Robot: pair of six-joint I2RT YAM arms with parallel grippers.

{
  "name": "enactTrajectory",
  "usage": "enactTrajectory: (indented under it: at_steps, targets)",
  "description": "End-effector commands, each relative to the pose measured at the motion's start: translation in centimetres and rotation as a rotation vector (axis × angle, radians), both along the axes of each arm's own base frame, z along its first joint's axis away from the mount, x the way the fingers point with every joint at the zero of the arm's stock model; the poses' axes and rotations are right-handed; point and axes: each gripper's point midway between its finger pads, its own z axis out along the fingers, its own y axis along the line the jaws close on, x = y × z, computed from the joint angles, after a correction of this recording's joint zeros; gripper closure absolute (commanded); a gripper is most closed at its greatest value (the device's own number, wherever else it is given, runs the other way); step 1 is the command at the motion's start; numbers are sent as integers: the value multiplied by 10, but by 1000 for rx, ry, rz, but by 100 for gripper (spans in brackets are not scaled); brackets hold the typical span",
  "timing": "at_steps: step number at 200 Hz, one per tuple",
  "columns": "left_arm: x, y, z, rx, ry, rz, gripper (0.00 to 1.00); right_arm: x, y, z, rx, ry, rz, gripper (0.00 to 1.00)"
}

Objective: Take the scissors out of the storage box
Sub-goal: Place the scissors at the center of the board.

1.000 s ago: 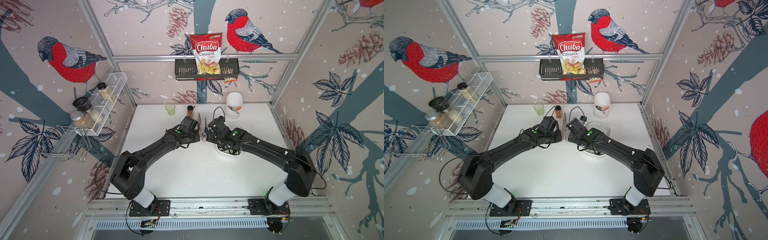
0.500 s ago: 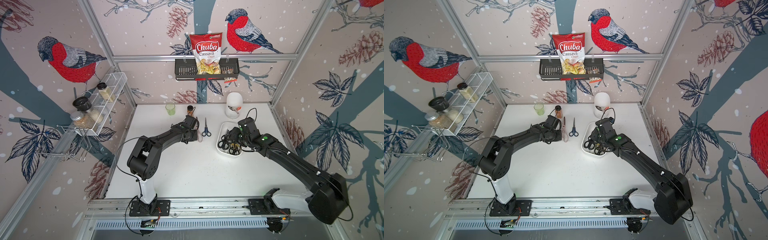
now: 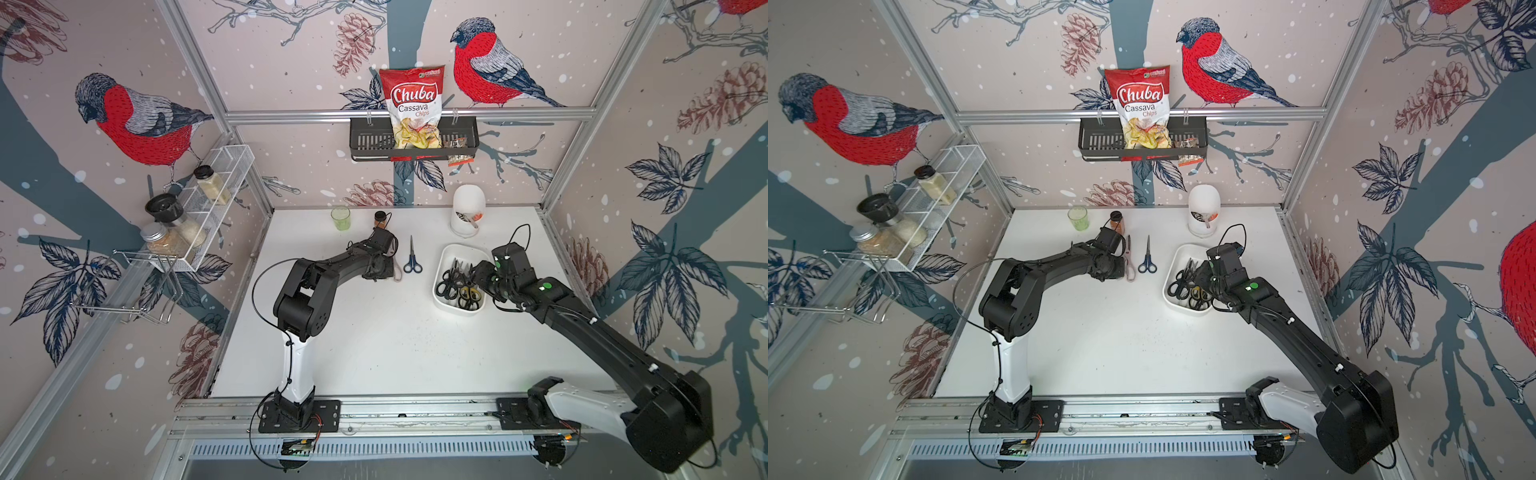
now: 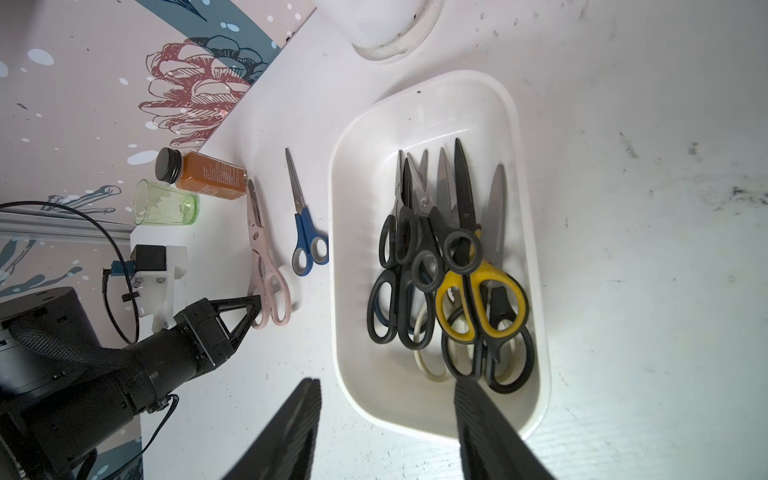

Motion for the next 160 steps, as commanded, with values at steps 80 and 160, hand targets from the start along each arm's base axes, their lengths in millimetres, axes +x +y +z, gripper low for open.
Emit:
enactTrajectory:
  at_steps: [80, 160]
  targets:
    - [0, 14, -11, 76, 25, 5, 78, 6, 6, -24, -28, 86, 67, 43]
    - [-1, 9, 42, 10, -27, 2, 62, 40, -12, -47, -155, 214, 176, 58]
